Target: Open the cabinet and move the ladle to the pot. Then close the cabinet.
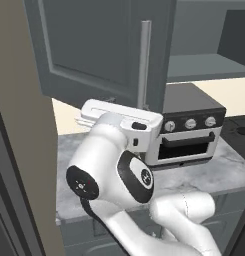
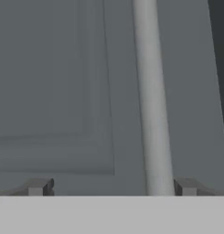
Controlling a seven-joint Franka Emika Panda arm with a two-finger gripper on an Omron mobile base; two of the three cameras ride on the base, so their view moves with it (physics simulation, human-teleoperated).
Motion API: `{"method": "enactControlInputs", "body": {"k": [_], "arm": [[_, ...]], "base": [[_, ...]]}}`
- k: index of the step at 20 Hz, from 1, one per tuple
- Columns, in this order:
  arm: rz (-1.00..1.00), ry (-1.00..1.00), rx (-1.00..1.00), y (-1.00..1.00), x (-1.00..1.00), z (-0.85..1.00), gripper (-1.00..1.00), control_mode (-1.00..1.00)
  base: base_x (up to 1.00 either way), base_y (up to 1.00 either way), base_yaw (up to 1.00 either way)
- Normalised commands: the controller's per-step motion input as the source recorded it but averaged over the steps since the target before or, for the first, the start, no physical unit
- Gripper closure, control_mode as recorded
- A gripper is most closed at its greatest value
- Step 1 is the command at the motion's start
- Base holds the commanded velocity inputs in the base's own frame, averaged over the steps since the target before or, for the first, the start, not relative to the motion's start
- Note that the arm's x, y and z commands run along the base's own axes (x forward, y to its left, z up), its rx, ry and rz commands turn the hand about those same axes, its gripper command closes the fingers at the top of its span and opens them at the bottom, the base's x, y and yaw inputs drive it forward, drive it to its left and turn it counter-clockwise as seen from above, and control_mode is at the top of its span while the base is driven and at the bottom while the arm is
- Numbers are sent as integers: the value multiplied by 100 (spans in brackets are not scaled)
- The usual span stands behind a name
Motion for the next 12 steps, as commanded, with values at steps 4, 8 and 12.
{"method": "enactControlInputs", "body": {"k": [4,8,12], "arm": [[-7,1,0,-25,100,0,-100,-100],[-2,4,1,-40,100,0,-100,-100],[0,4,4,-56,100,0,-100,-100]], "base": [[0,0,0],[0,0,0],[0,0,0]]}}
